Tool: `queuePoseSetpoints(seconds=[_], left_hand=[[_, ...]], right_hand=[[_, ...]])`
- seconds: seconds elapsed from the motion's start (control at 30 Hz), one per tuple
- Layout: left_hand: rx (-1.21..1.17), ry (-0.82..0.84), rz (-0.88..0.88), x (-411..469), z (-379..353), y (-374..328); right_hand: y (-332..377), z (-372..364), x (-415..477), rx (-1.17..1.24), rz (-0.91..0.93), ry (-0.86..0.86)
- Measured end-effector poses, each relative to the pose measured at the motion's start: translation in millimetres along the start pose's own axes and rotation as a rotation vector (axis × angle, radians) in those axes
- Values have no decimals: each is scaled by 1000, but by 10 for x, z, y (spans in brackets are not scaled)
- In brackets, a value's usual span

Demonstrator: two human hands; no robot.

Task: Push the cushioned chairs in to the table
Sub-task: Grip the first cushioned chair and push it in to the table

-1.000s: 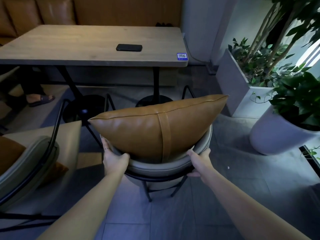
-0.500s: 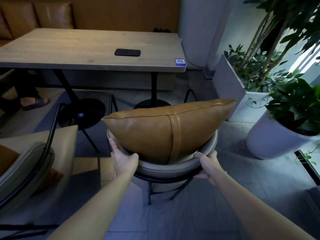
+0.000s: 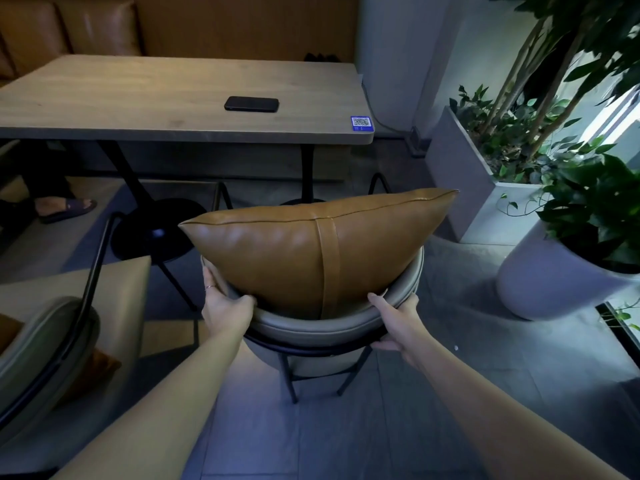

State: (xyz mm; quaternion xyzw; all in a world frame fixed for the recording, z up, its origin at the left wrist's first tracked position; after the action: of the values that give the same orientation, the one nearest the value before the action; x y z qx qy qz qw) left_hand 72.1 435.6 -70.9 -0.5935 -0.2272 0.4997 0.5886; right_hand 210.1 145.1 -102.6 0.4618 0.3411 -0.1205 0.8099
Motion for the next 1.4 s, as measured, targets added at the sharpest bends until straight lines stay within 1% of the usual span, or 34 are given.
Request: queuePoseSetpoints(seconds=[0.1, 0.2, 0.6, 0.83, 0.93, 1.03, 1.13, 1.4], left_hand=[[-5, -75, 18, 84, -59, -44], [1, -108, 14, 158, -124, -53], [62, -85, -45, 661, -295, -264], [72, -102, -61, 992, -509, -443], [75, -131, -67, 1137, -616, -512], [59, -203, -61, 1254, -691, -561], [32, -258, -66, 1330, -729, -579], [33, -224, -73, 1599, -698, -665]], right_hand=[[110, 57, 56, -72, -18, 0], [211, 146, 197, -65, 0, 1], [617, -8, 608, -49, -5, 25], [968, -49, 869, -21, -14, 53], [1124, -37, 1004, -27, -1, 52], [1270, 54, 1164, -33, 18, -10], [1364, 98, 1283, -58, 30, -17], [1464, -53, 1399, -105, 23, 15]])
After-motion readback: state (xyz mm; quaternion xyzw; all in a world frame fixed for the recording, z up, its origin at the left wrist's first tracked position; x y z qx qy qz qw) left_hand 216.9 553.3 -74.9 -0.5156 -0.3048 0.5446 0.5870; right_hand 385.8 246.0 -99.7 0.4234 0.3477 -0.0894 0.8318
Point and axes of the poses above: each hand's wrist, its own x-axis towards the middle knuckle, its own z-axis out of the back of the hand, y = z × x, the point moved 6 cm from there along x, towards the middle knuckle, and after that the axes turned 15 degrees about -x, right-handed, at the moved point
